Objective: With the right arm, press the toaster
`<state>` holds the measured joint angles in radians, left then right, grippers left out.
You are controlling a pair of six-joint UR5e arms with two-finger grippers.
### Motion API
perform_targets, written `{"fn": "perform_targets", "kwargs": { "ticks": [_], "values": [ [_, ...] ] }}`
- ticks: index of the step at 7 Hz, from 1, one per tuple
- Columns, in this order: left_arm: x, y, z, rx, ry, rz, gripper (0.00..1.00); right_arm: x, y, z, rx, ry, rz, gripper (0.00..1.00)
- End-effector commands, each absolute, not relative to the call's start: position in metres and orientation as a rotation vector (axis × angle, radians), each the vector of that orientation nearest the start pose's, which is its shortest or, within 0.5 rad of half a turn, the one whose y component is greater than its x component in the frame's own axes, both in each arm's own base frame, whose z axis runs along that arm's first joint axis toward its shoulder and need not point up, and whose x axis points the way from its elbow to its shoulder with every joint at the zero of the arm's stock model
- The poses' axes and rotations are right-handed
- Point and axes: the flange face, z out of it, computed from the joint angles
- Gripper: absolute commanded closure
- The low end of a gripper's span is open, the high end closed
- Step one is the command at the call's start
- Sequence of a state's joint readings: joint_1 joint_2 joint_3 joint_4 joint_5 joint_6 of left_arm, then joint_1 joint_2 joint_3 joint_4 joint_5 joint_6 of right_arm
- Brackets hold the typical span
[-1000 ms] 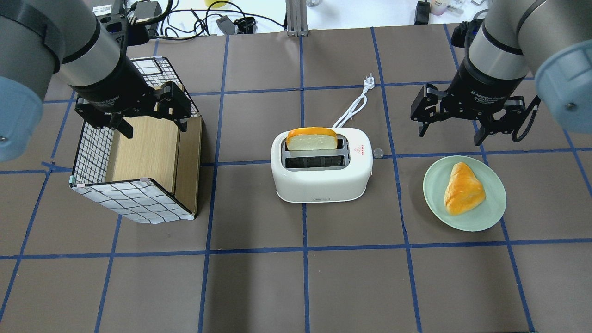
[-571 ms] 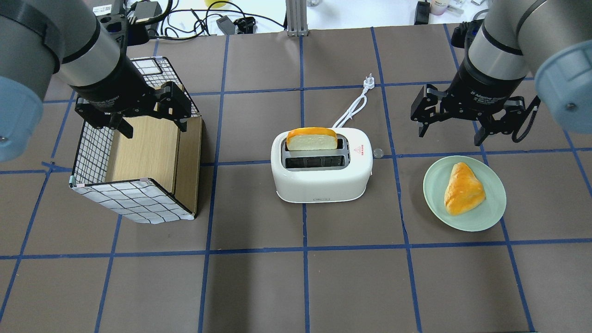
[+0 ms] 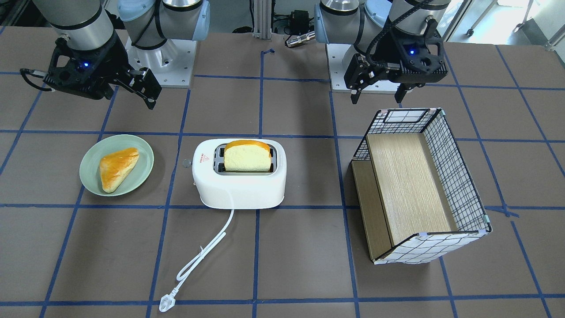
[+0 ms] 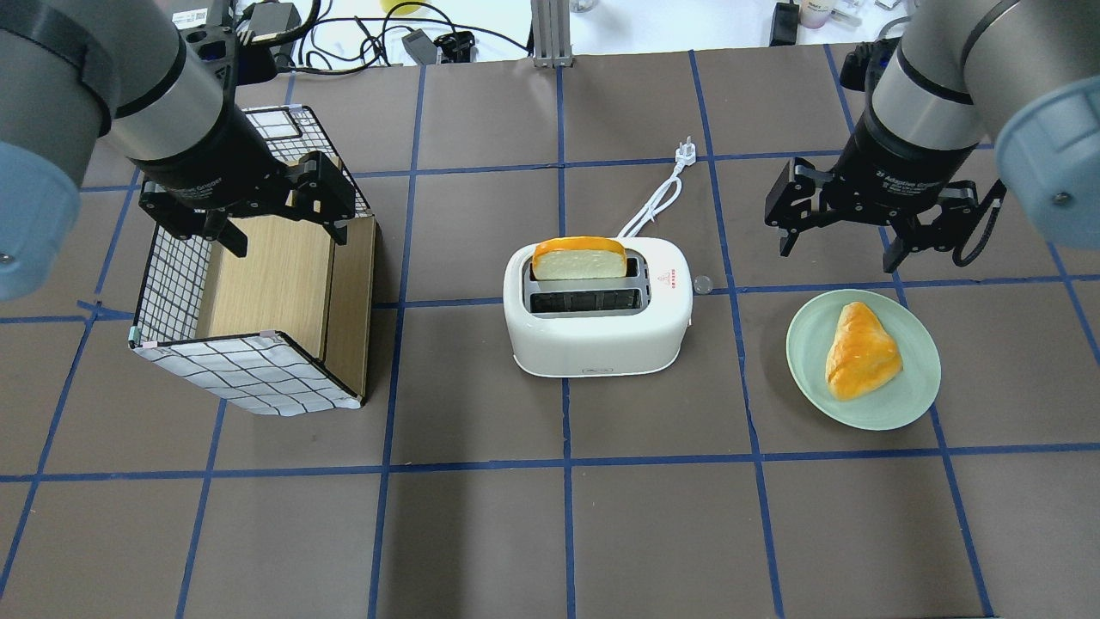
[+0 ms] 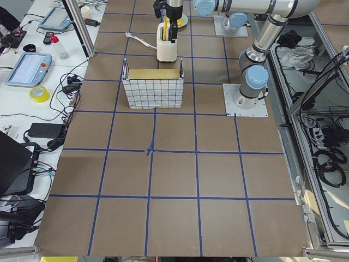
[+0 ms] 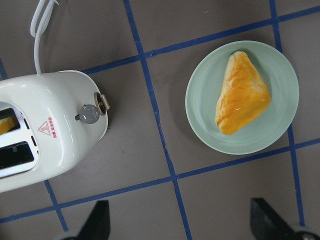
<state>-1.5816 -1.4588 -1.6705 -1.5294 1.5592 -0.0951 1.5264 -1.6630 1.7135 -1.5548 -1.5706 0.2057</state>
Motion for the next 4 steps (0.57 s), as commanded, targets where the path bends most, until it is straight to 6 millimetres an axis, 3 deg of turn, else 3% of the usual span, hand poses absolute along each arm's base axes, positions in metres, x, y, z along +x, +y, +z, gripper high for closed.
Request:
{"fn": "perform_targets", "kwargs": {
  "ticks": [1,4],
  "values": [
    [-0.1393,-0.448,0.4948,-0.133,3.153,-0.081,0.0,0.1142,-0.4511,0.4585,0.39,3.12,0.108,0.0],
    [-0.1393,-0.4481,0.4955,-0.133,3.153,-0.084,0.0,0.1135,-0.4516,0.4582,0.392,3.119,0.104,0.0]
  ]
}}
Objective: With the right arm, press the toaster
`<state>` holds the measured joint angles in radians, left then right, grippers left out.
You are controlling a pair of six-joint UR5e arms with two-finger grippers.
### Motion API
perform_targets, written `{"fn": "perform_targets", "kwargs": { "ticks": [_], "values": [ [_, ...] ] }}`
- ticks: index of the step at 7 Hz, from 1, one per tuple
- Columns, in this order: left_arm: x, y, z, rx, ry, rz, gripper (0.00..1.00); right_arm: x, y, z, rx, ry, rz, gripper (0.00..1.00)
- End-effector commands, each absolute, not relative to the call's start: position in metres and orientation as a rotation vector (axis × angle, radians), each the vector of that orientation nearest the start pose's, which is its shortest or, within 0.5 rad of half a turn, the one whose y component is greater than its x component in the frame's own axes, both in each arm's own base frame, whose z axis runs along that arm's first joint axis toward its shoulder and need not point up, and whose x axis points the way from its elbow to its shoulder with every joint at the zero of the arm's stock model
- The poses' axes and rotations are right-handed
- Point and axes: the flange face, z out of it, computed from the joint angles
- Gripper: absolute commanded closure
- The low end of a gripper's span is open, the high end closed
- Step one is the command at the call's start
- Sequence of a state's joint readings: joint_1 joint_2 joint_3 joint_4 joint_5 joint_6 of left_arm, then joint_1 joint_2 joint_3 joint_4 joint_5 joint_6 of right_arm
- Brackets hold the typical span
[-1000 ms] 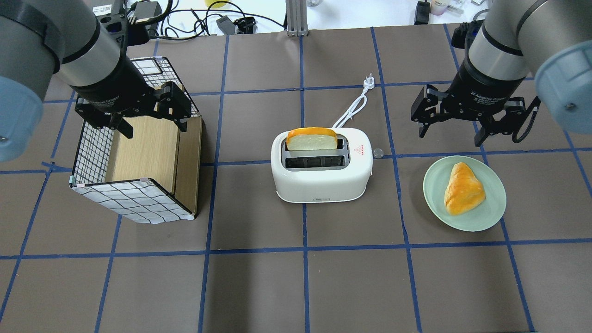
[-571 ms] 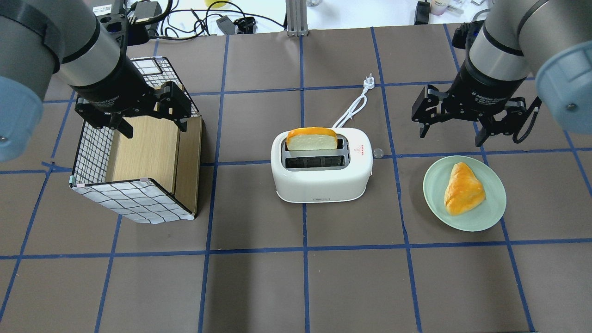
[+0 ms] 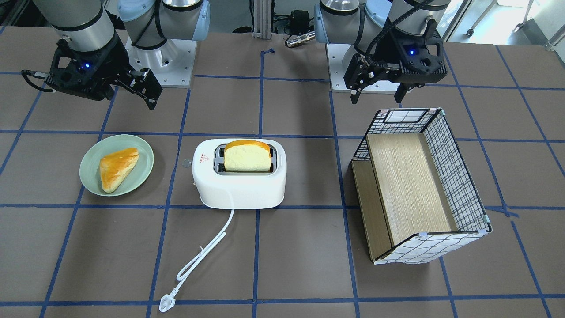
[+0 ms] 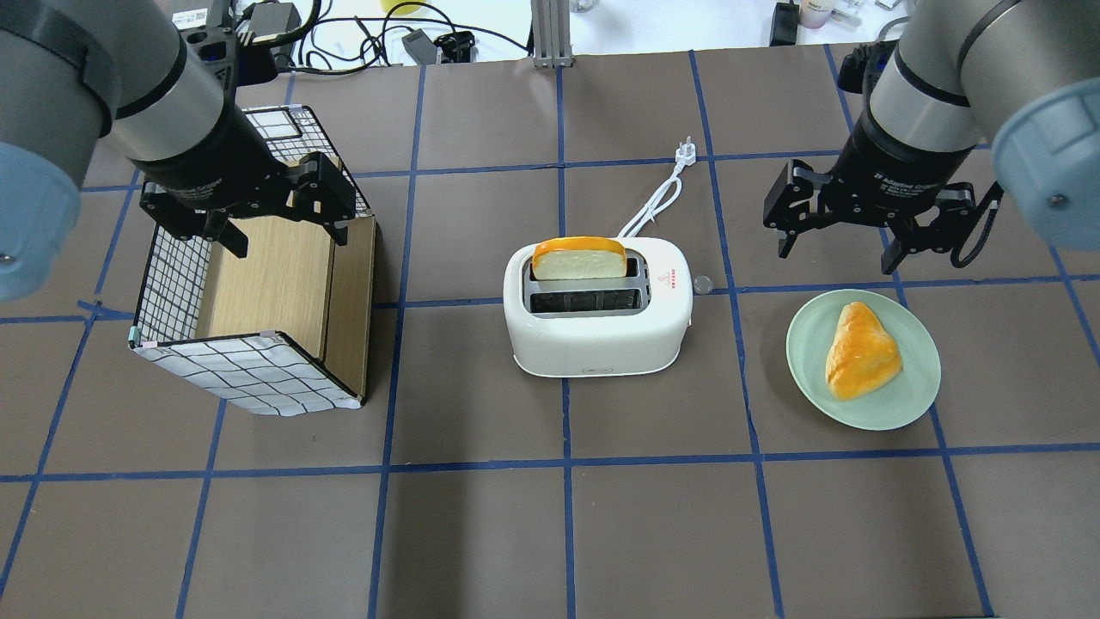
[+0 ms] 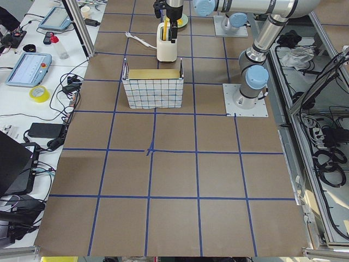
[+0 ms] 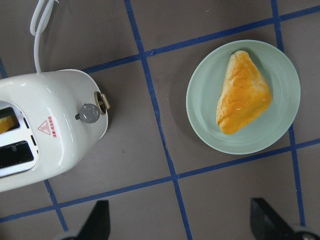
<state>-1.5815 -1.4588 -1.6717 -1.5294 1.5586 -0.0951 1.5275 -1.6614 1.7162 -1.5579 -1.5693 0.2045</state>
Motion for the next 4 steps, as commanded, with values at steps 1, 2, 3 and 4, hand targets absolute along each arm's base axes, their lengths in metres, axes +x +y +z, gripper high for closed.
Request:
{"fn": "perform_targets", "kwargs": {
  "ticks": [1,2,3,4],
  "values": [
    [-0.1392,-0.448,0.4948,-0.133,3.151,-0.081,0.0,0.1135,-0.4516,0.4582,0.394,3.119,0.104,0.0],
    [-0.1393,-0.4481,0.4955,-0.133,3.153,-0.084,0.0,0.1133,-0.4527,0.458,0.395,3.12,0.096,0.0],
    [-0.1393,-0.4481,0.4956,-0.133,3.153,-0.084,0.0,0.1139,-0.453,0.4585,0.39,3.121,0.089,0.0],
    [-0.1392,-0.448,0.4948,-0.133,3.151,-0.081,0.0,0.1134,-0.4537,0.4595,0.387,3.119,0.082,0.0]
  ]
}}
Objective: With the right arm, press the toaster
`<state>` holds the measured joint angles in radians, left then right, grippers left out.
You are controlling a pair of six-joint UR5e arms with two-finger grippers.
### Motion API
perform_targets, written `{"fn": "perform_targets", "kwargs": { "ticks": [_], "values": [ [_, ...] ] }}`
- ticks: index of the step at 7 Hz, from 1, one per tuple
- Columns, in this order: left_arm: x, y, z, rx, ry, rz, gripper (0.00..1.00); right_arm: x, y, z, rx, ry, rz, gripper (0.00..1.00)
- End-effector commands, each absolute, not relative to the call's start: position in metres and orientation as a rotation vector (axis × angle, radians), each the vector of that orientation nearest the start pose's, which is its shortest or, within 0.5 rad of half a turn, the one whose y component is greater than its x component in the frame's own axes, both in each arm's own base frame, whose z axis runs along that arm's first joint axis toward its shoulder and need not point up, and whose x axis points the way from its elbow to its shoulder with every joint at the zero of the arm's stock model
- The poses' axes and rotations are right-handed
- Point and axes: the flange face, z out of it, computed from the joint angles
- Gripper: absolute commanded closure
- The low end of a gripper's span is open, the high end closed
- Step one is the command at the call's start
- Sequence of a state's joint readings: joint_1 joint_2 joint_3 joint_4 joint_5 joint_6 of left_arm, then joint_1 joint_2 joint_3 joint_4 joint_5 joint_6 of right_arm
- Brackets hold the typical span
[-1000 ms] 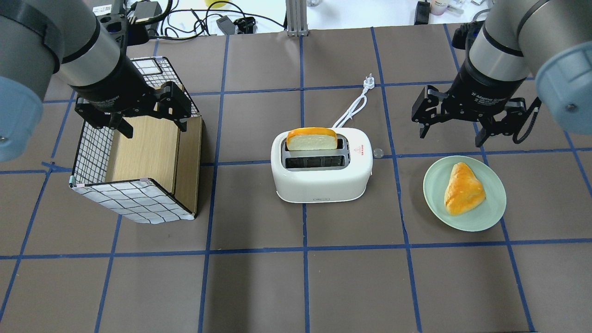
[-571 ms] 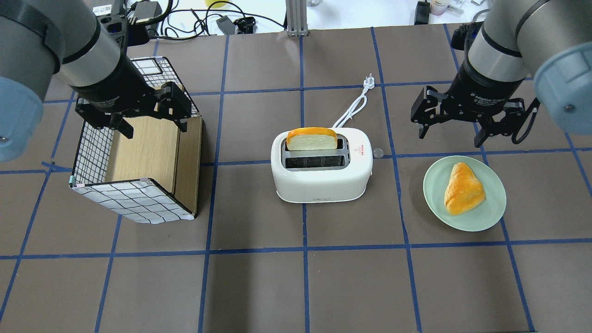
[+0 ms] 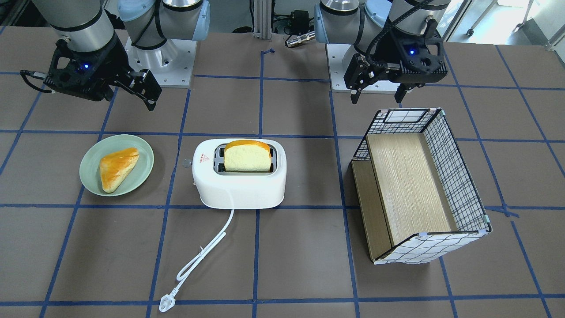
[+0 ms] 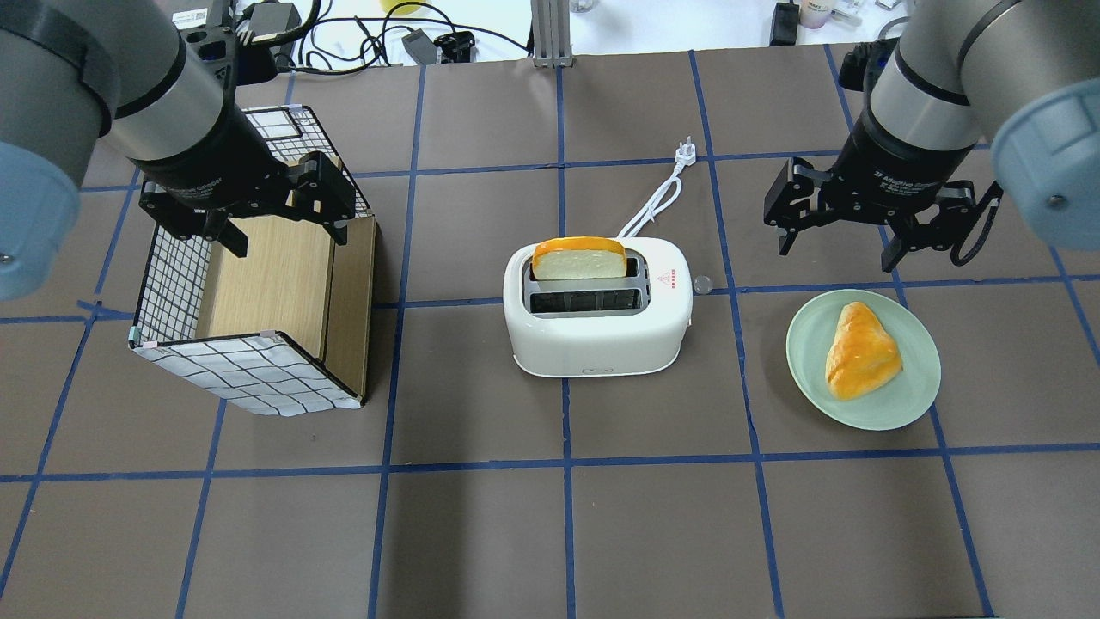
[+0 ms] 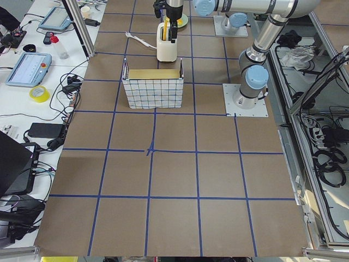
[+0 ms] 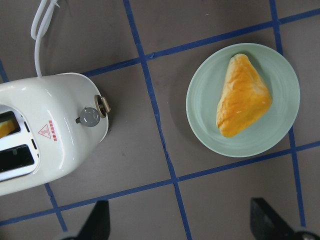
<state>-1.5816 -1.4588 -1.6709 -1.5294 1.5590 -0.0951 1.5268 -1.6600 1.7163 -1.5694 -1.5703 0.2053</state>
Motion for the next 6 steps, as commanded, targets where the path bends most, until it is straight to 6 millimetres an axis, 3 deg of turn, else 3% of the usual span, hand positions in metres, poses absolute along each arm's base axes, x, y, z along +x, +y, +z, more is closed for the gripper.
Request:
{"fn": "perform_targets", "kwargs": {
  "ticks": [1,2,4,5,6],
  "values": [
    [-0.1392,-0.448,0.4948,-0.133,3.151,-0.081,0.0,0.1135,-0.4539,0.4597,0.389,3.117,0.08,0.08],
    [-0.1392,-0.4481,0.4955,-0.133,3.151,-0.084,0.0,0.1128,-0.454,0.4597,0.394,3.117,0.08,0.37],
    [-0.1393,-0.448,0.4948,-0.133,3.153,-0.081,0.0,0.1125,-0.4545,0.4603,0.396,3.106,0.081,0.86],
    [-0.1392,-0.4481,0.4955,-0.133,3.151,-0.084,0.0,0.1126,-0.4548,0.4606,0.393,3.104,0.076,1.0],
    [-0.1392,-0.4481,0.4956,-0.133,3.151,-0.084,0.0,0.1134,-0.4565,0.4601,0.383,3.104,0.067,1.0]
  ]
}}
